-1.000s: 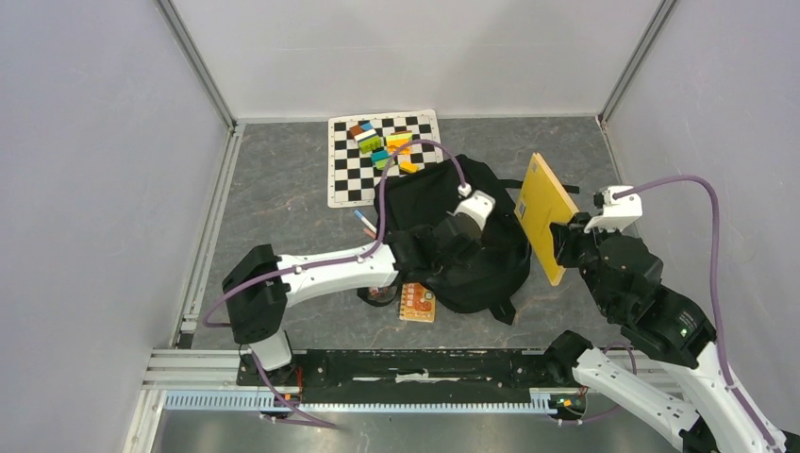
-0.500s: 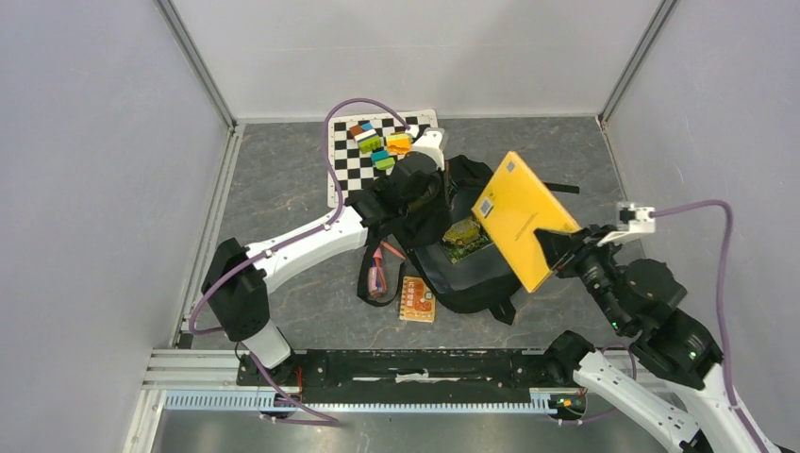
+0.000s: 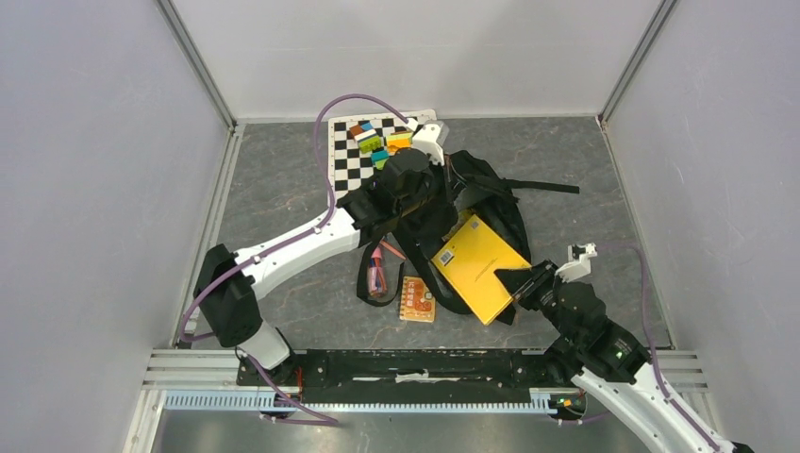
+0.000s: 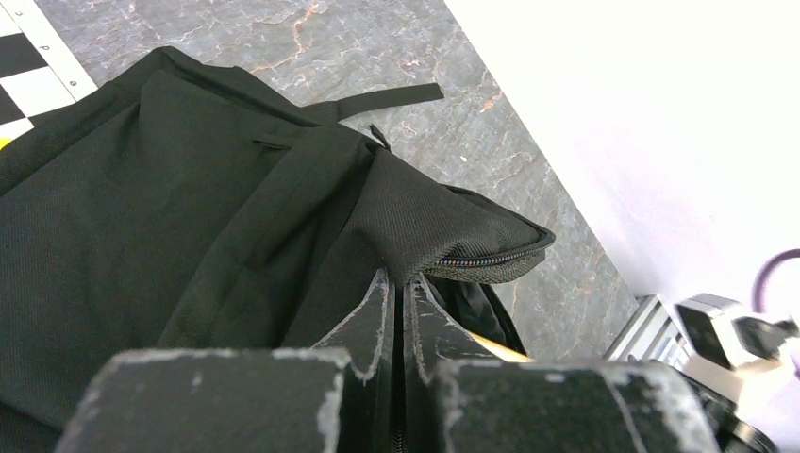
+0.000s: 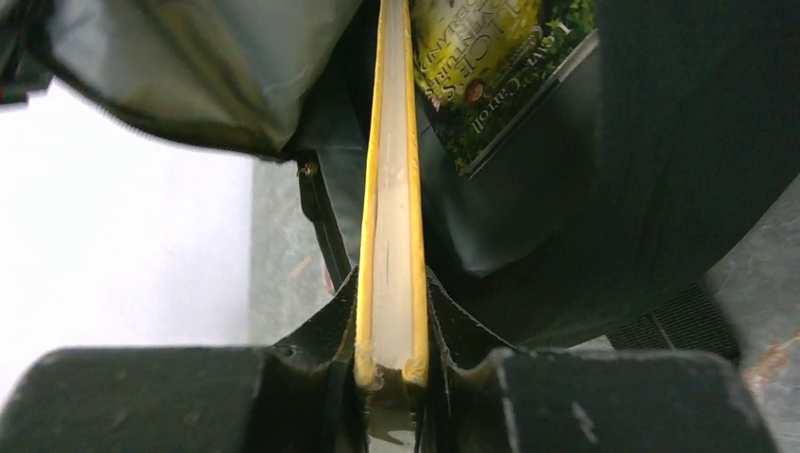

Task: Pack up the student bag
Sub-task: Place the book in the student bag.

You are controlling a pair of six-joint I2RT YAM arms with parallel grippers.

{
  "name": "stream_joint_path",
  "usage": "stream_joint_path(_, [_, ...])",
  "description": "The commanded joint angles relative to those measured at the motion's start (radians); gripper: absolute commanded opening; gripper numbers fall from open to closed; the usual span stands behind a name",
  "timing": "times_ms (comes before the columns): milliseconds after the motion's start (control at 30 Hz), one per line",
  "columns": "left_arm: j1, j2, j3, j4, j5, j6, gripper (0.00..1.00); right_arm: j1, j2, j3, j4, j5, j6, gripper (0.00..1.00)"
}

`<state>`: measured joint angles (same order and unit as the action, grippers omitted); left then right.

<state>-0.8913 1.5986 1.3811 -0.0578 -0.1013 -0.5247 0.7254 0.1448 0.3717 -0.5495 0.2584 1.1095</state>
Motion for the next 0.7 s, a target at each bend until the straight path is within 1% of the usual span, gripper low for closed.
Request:
stream_joint_path(0, [0.001,-0.088,-0.006,0.155,0.045,0.024,0.02,0.002,-0.103,-0.07,0.176,0.135,0.3,0.0])
stream_joint_path(133, [0.001,-0.088,-0.014,0.156,0.096,0.047,0.02,0.002,-0.11,-0.107,0.213,0.253,0.373,0.0])
stream_joint_path(167, [0.0,-0.087,-0.016,0.158,0.131,0.051,0.02,0.002,-0.099,-0.118,0.247,0.274,0.377,0.0])
stream_joint_path(233, [0.001,-0.09,-0.023,0.165,0.156,0.057,0.02,0.002,-0.055,-0.138,0.315,0.295,0.389,0.0])
stream_joint_path(400, [0.001,-0.106,-0.048,0.184,0.218,0.078,0.02,0.001,0.09,-0.188,0.589,0.32,0.377,0.0])
stream_joint_path(467, [0.001,-0.11,-0.051,0.191,0.259,0.095,0.02,0.002,0.157,-0.193,0.654,0.335,0.376,0.0])
stream_joint_path(567, [0.0,-0.111,-0.039,0.18,0.311,0.117,0.02,0.002,0.271,-0.181,0.708,0.343,0.397,0.0])
stream_joint_path(667, [0.002,-0.114,-0.037,0.174,0.352,0.131,0.02,-0.001,0.414,-0.157,0.795,0.335,0.359,0.0])
